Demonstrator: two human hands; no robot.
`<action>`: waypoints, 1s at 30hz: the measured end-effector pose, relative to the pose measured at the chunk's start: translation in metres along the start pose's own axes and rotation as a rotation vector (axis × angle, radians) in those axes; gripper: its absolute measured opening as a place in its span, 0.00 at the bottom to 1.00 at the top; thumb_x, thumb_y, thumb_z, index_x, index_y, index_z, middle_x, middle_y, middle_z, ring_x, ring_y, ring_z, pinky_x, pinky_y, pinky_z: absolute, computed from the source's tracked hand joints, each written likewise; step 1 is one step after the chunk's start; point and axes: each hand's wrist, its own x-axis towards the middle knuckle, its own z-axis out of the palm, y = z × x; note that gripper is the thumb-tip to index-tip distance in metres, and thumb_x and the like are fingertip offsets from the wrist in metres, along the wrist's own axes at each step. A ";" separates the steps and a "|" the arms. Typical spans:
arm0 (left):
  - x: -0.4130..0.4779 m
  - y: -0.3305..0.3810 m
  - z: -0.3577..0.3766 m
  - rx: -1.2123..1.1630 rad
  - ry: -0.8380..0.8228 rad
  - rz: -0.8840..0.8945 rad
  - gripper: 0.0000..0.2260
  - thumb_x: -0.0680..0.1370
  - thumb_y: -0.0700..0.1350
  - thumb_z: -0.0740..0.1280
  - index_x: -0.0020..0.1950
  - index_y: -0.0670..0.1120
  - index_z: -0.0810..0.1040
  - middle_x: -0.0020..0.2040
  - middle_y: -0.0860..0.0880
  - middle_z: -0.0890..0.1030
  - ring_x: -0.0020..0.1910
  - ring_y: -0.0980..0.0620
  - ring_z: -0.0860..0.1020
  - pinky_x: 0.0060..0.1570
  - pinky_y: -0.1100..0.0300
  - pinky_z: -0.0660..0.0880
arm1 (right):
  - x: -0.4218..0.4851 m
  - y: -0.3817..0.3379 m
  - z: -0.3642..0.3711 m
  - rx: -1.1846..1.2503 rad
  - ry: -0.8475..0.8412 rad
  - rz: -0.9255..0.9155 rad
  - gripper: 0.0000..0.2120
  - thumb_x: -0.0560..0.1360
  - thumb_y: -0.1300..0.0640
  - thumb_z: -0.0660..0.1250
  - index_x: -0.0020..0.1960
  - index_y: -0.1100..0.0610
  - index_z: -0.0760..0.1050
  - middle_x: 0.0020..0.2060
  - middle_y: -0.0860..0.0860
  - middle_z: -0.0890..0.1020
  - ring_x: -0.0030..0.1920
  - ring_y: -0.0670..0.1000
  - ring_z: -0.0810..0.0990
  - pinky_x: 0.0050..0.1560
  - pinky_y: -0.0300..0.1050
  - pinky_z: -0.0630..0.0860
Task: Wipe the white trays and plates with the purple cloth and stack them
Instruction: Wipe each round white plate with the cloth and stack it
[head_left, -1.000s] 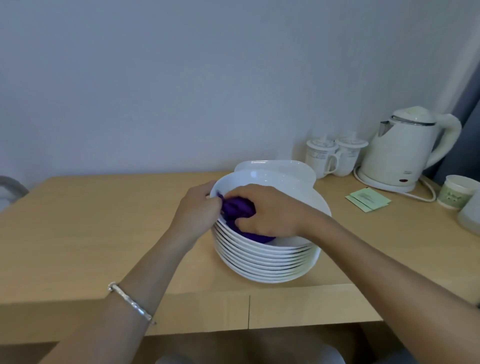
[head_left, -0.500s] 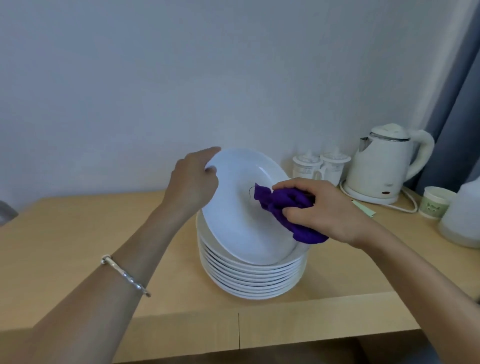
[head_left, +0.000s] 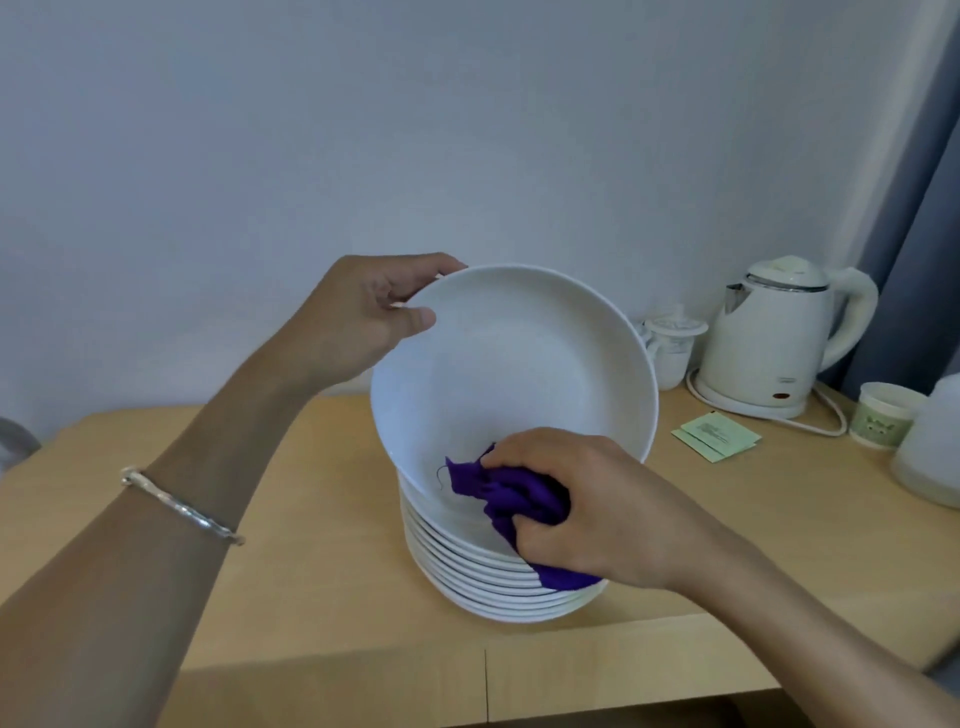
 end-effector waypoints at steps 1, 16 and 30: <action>-0.001 -0.001 0.000 0.028 0.036 0.005 0.21 0.76 0.28 0.63 0.51 0.55 0.80 0.46 0.63 0.83 0.42 0.62 0.81 0.46 0.67 0.78 | 0.000 -0.001 0.000 -0.014 0.009 -0.023 0.17 0.70 0.55 0.70 0.58 0.46 0.77 0.52 0.40 0.79 0.53 0.42 0.77 0.52 0.40 0.75; 0.004 -0.020 0.009 -0.411 0.275 -0.043 0.16 0.66 0.30 0.69 0.36 0.52 0.85 0.36 0.54 0.83 0.39 0.55 0.80 0.42 0.64 0.75 | -0.029 -0.026 -0.002 0.157 -0.089 -0.074 0.20 0.67 0.60 0.69 0.57 0.46 0.77 0.54 0.41 0.79 0.55 0.42 0.77 0.54 0.39 0.74; -0.017 -0.017 -0.019 -0.486 0.224 -0.558 0.12 0.77 0.40 0.60 0.42 0.52 0.81 0.44 0.53 0.78 0.48 0.46 0.72 0.44 0.49 0.68 | -0.027 -0.043 -0.007 0.331 -0.290 -0.030 0.23 0.67 0.65 0.70 0.56 0.42 0.79 0.56 0.36 0.80 0.57 0.39 0.78 0.59 0.38 0.74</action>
